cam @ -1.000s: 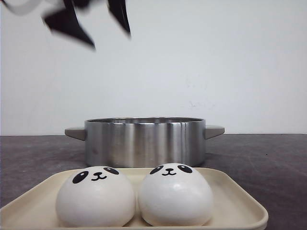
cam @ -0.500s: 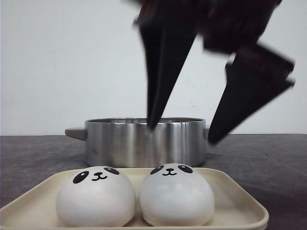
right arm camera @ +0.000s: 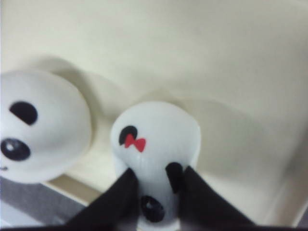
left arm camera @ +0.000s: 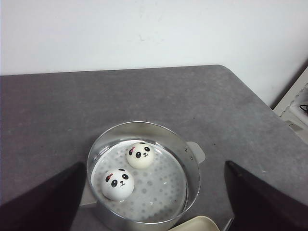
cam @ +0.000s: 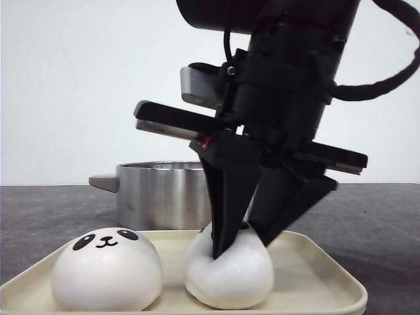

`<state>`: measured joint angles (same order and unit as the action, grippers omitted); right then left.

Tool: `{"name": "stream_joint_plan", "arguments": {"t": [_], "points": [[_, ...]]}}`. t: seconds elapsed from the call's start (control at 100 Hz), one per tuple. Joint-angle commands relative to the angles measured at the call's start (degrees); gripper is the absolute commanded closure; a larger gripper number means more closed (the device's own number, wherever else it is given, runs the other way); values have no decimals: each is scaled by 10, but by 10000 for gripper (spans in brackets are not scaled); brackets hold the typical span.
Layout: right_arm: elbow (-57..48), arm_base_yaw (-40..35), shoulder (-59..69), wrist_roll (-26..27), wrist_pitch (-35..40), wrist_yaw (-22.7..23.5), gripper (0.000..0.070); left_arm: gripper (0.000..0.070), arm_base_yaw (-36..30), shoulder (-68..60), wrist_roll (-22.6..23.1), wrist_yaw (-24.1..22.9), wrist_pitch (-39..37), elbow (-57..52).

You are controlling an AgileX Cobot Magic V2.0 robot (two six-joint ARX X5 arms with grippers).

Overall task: Steam buns
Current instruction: 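Lower the right gripper onto the nearer bun beside it and grasp, then lift the bun with the right gripper into the pot and release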

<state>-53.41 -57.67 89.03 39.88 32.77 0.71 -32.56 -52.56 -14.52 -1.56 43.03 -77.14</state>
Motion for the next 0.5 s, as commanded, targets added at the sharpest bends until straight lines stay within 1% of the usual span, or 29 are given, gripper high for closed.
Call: {"name": "stream_joint_plan", "arguments": {"t": [0.0, 0.05, 0.14, 0.2, 0.25, 0.3, 0.37, 0.42, 0.49], "points": [[-26, -5, -6, 4, -3, -9, 687, 143, -5, -4, 4, -2, -10, -11], [-45, -5, -22, -4, -4, -15, 687, 143, -5, -5, 5, -2, -11, -11], [-108, -6, -55, -40, -6, -62, 688, 143, -5, -8, 12, -2, -10, -11], [-159, -6, -66, -83, -12, -103, 689, 143, -5, -10, 17, -2, -11, -11], [-204, 1, -66, -132, -16, -136, 691, 143, -5, -14, 17, -2, -12, -11], [-246, 17, -64, -181, -17, -156, 692, 143, -5, -18, 17, -2, -12, -11], [-287, 49, -46, -227, -28, -156, 692, 143, -5, -25, 18, -2, -14, -11], [-305, 74, -32, -236, -32, -149, 693, 143, -5, -30, 19, -2, -15, -11], [-314, 115, -9, -238, -32, -119, 693, 143, -5, -37, 18, -2, -15, -11]]}}
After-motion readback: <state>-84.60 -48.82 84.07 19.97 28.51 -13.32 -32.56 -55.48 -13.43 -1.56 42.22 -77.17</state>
